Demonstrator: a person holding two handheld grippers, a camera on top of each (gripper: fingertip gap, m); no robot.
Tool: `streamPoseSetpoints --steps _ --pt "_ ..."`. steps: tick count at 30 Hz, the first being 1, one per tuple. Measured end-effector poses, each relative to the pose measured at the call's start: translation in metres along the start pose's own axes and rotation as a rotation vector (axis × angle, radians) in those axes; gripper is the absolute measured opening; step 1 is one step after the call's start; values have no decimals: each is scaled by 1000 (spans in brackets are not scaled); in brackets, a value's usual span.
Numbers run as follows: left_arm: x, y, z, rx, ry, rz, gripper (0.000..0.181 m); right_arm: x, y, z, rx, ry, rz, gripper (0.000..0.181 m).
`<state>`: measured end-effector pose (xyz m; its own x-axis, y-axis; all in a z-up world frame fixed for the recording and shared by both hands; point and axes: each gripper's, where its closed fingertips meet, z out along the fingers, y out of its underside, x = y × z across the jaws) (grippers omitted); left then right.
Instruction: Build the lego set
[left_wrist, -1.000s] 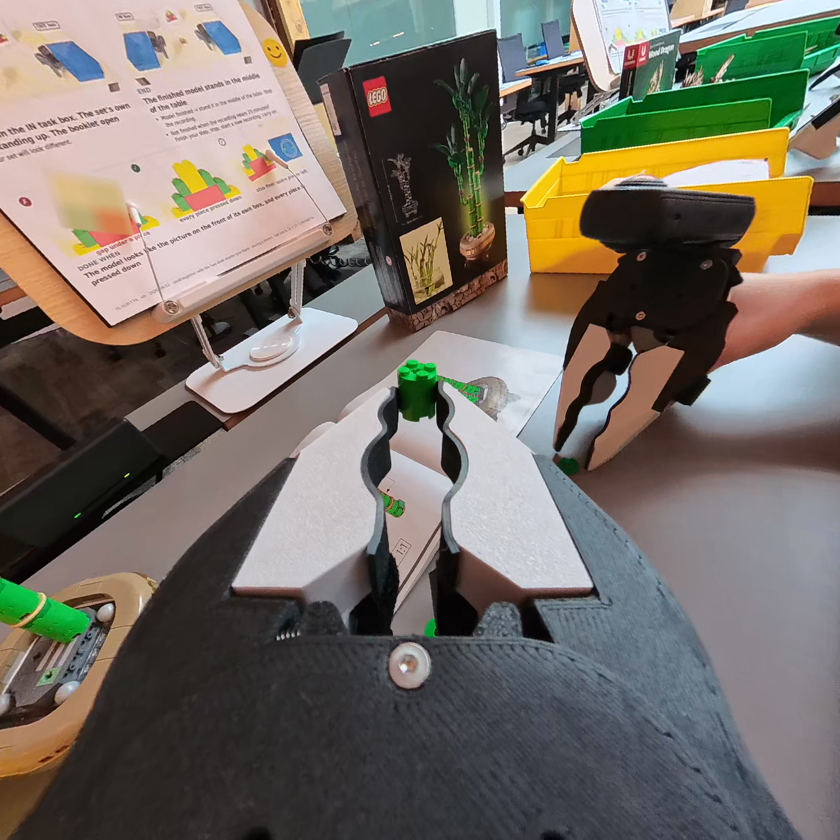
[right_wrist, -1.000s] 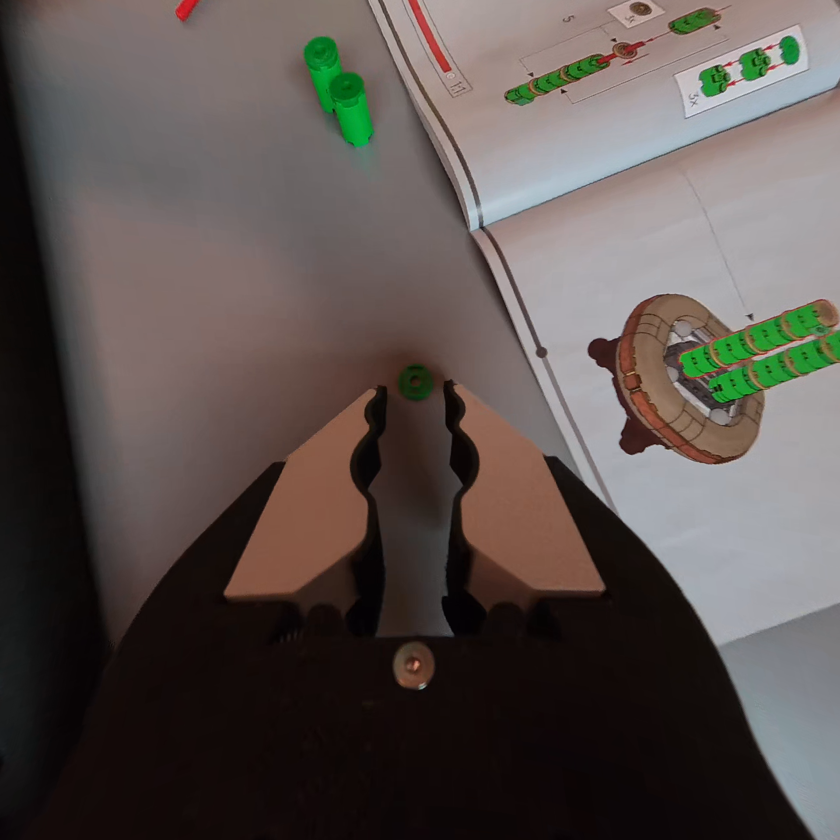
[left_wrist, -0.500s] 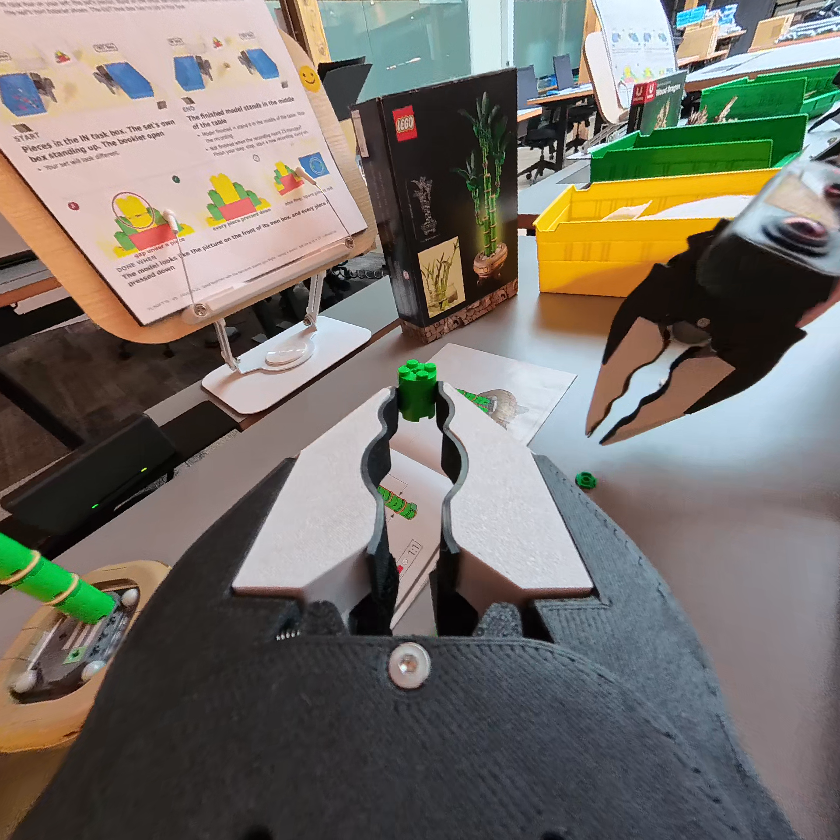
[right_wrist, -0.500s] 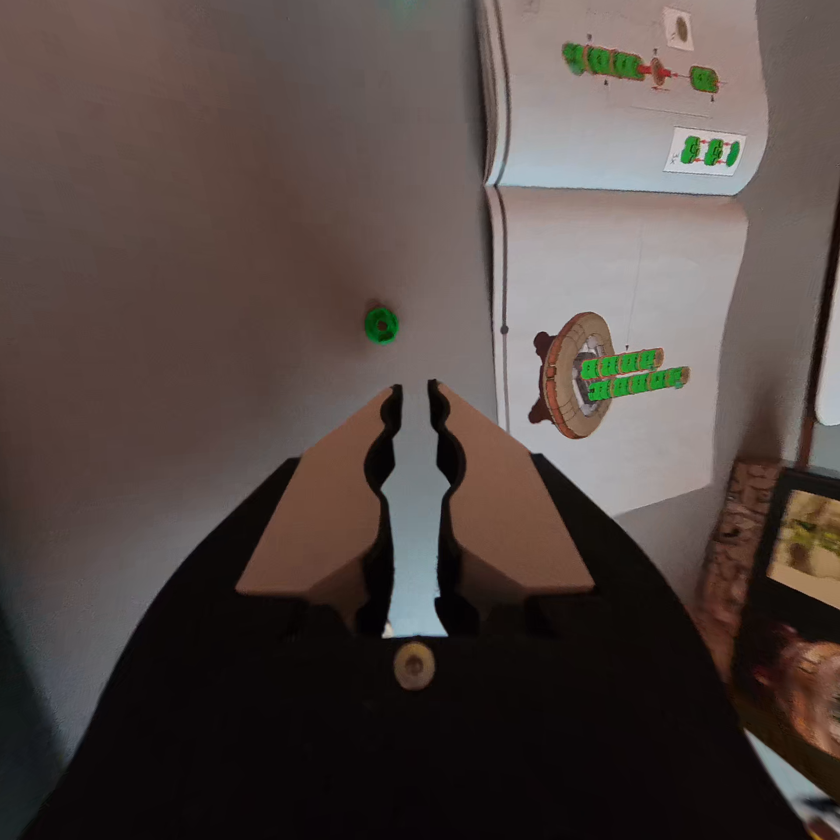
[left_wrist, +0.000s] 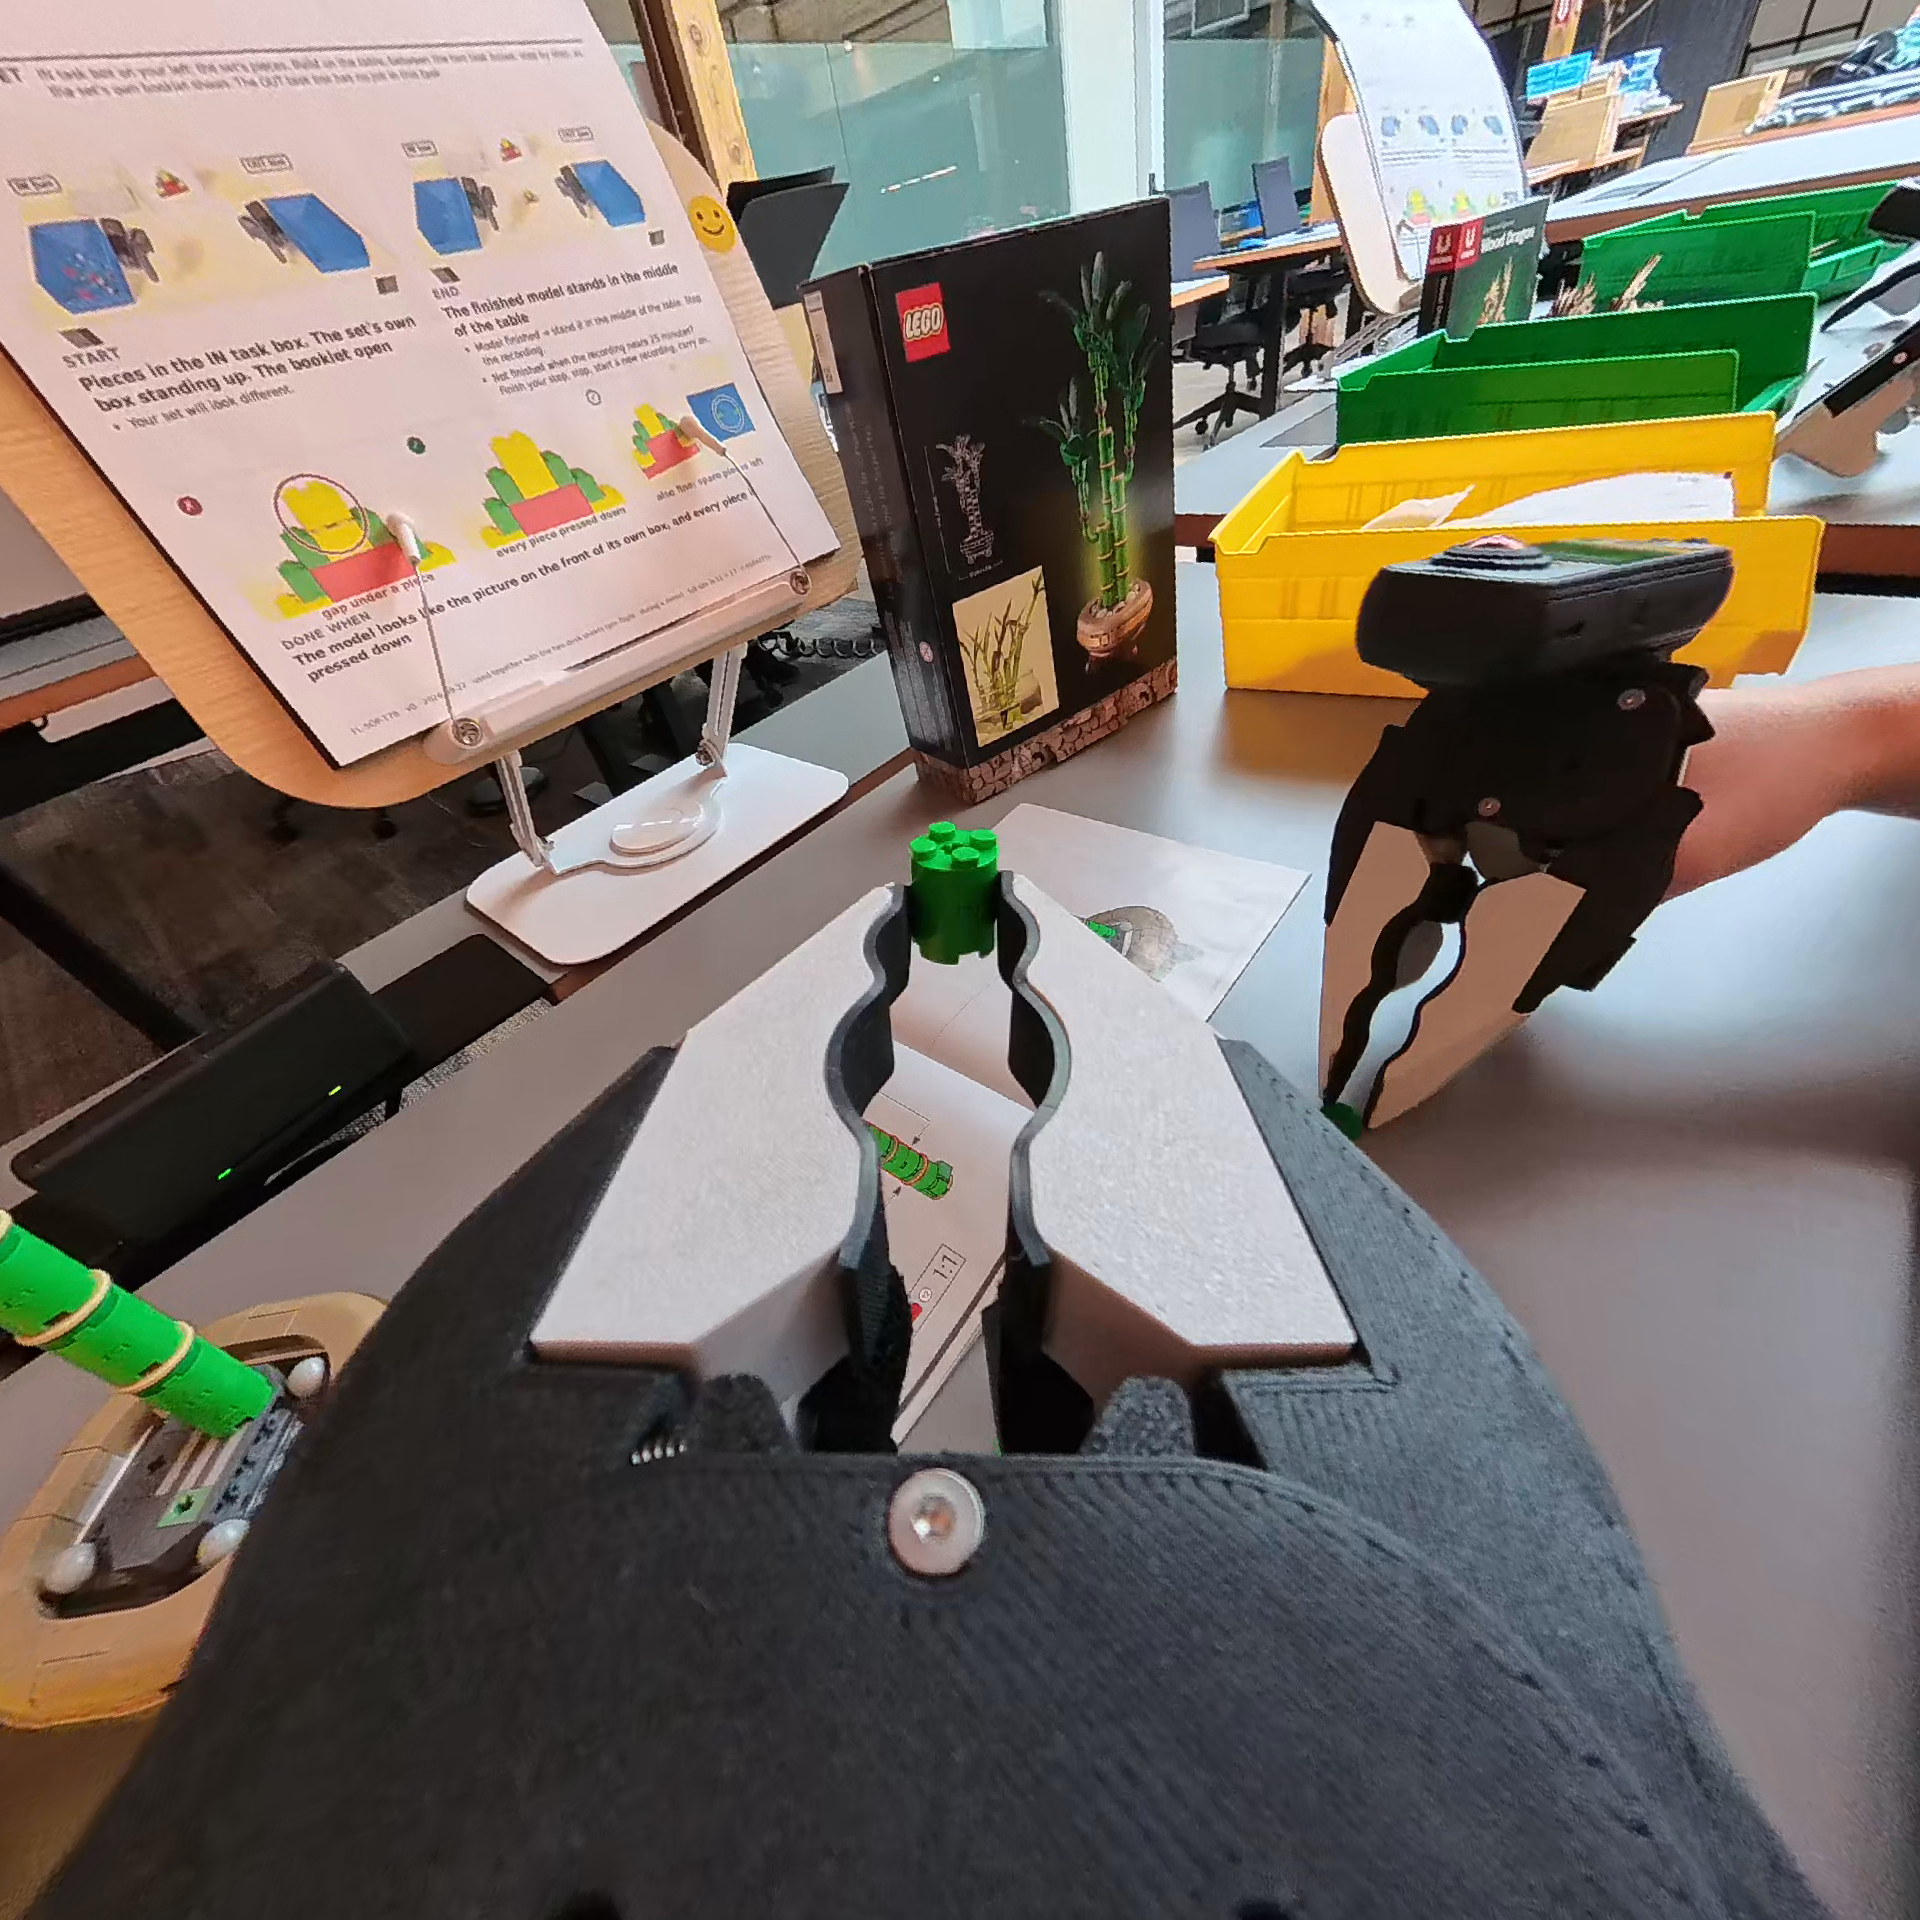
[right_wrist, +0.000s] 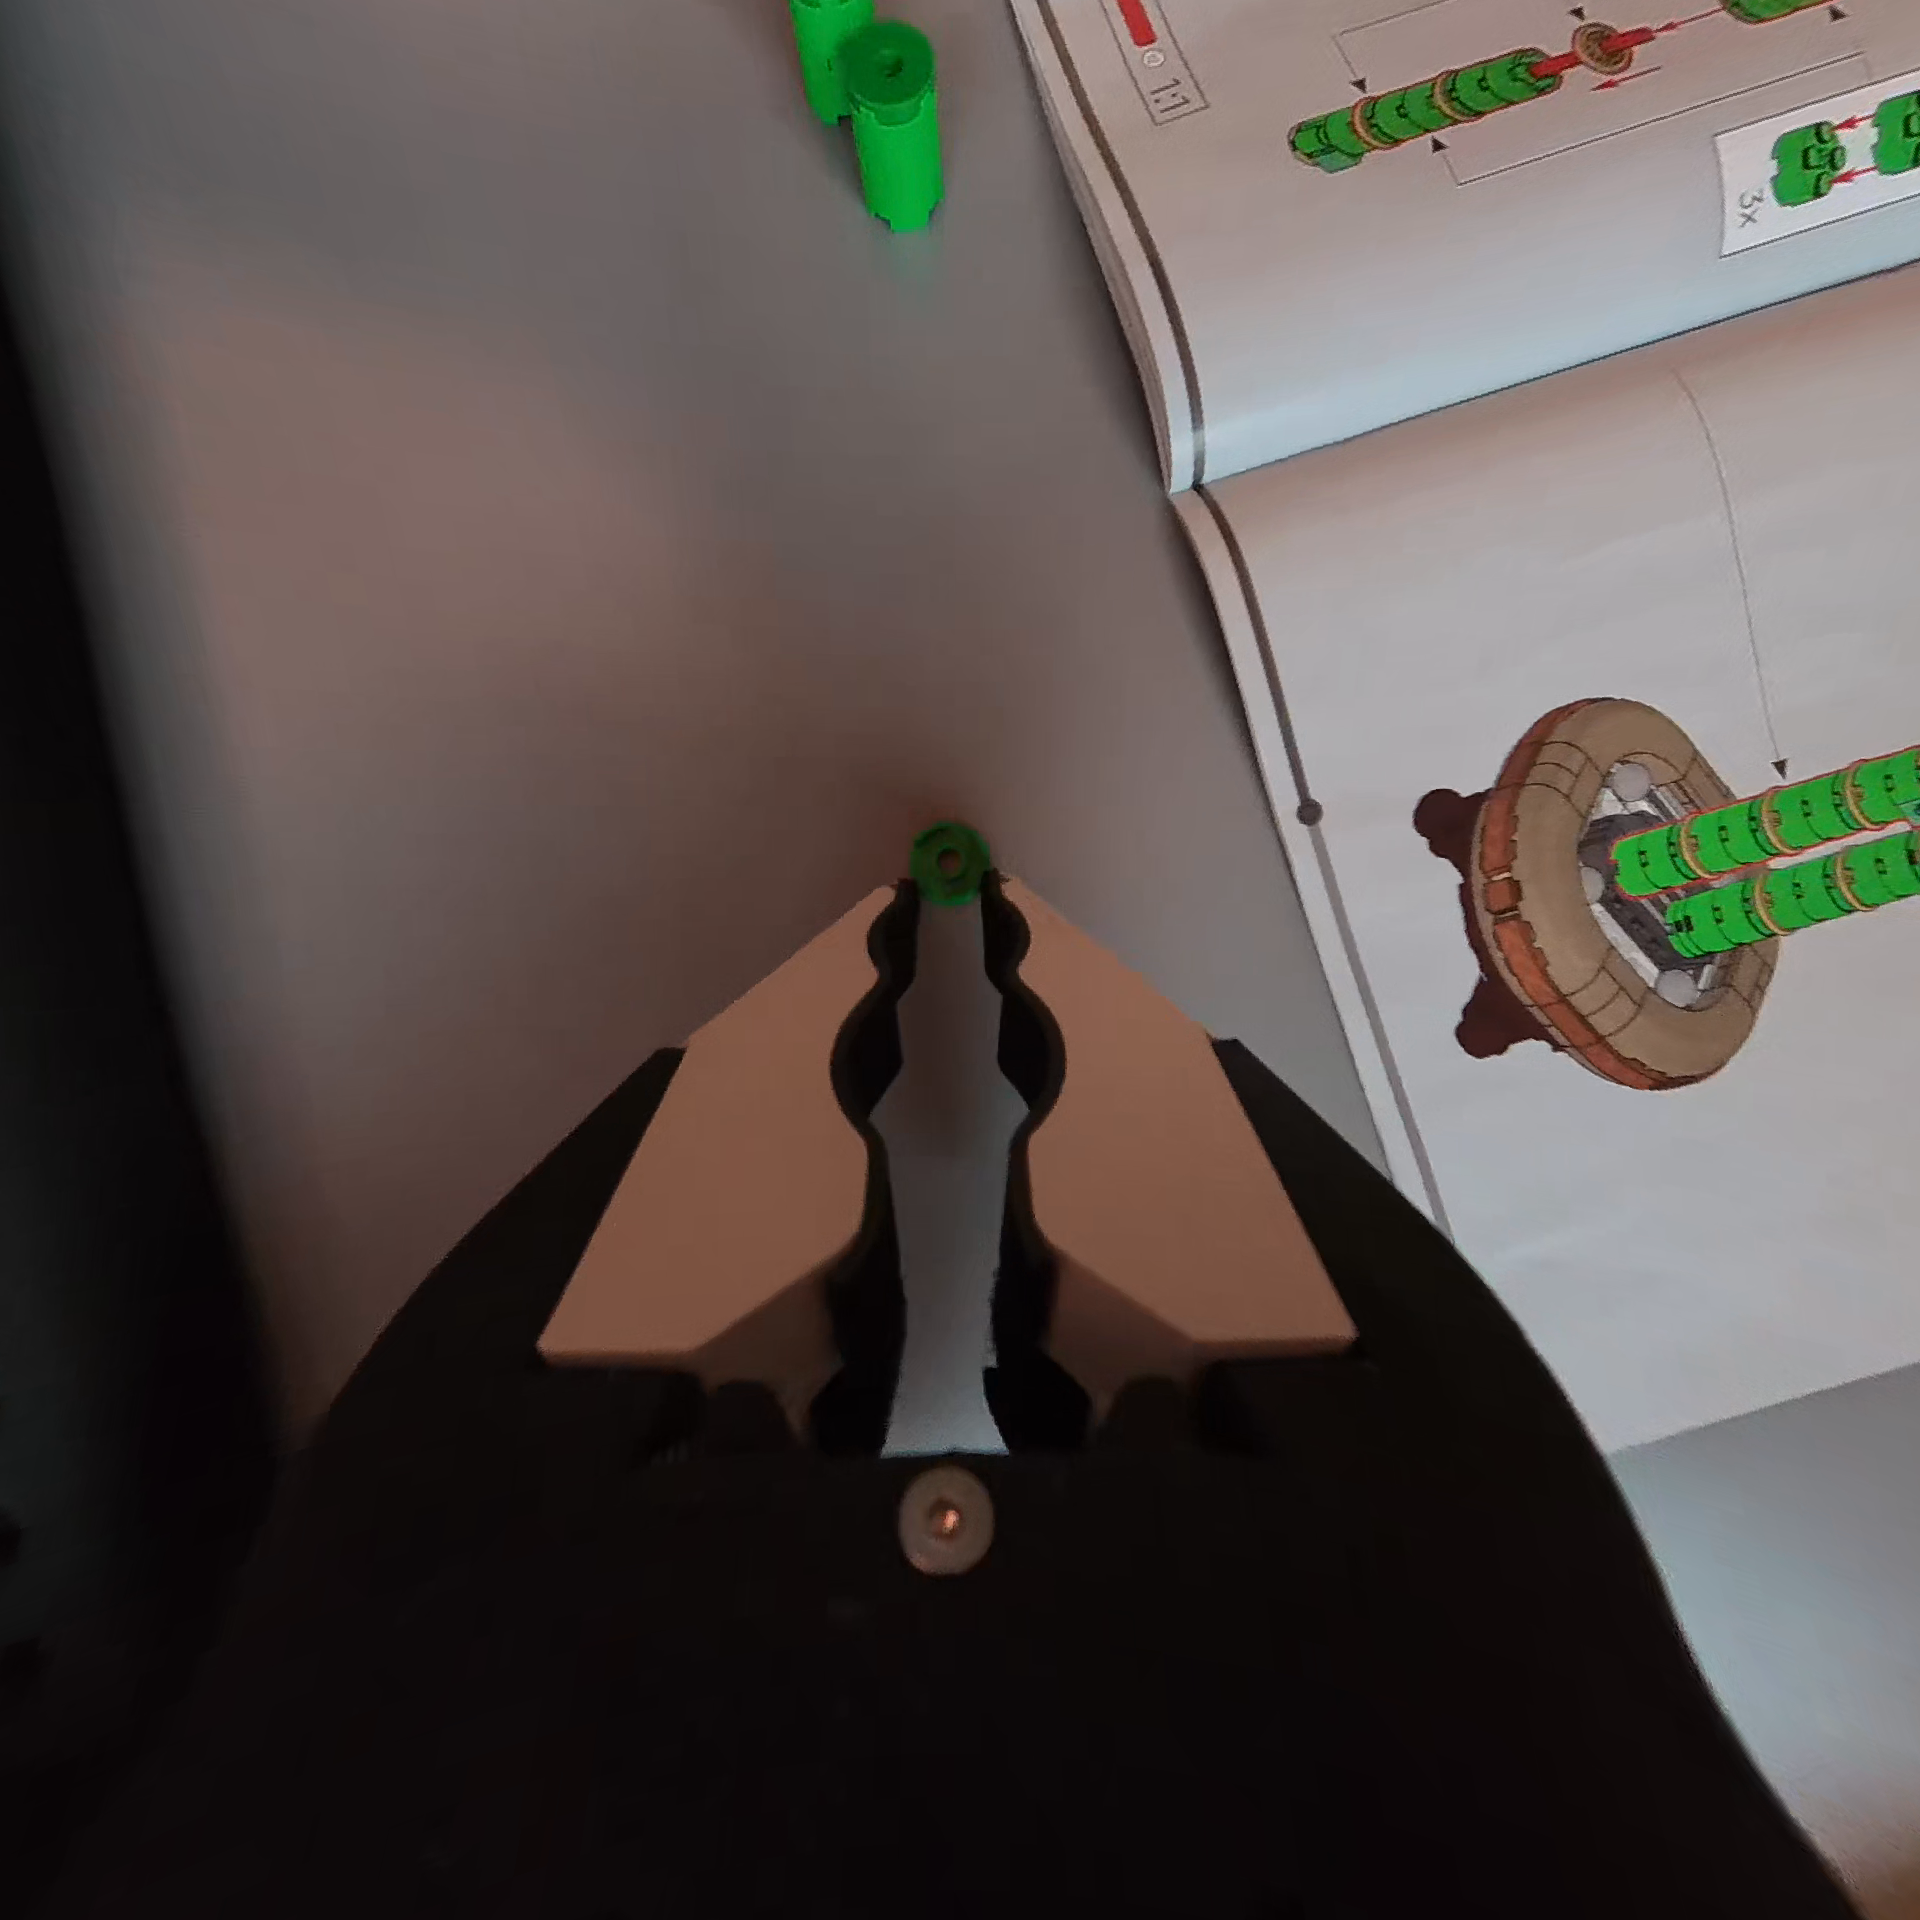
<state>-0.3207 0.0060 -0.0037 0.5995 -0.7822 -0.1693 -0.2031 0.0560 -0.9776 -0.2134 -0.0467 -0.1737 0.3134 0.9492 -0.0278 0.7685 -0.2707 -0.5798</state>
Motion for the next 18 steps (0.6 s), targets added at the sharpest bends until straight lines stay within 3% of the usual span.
streamPoseSetpoints --steps 4,7,10,13,18 --pt "-2 1 -1 2 -2 -10 14 19 6 -16 -81 211 -178 11" --pt "-2 1 0 2 0 -16 14 25 17 -37 -271 353 -503 11" --pt "-2 4 2 -10 -1 -9 14 44 30 -62 -564 509 -886 12" --pt "-3 7 2 -31 -14 11 14 51 44 -71 -773 527 -1146 12" --pt "-6 7 1 -29 -21 2 14 56 61 -73 -967 481 -1281 12"
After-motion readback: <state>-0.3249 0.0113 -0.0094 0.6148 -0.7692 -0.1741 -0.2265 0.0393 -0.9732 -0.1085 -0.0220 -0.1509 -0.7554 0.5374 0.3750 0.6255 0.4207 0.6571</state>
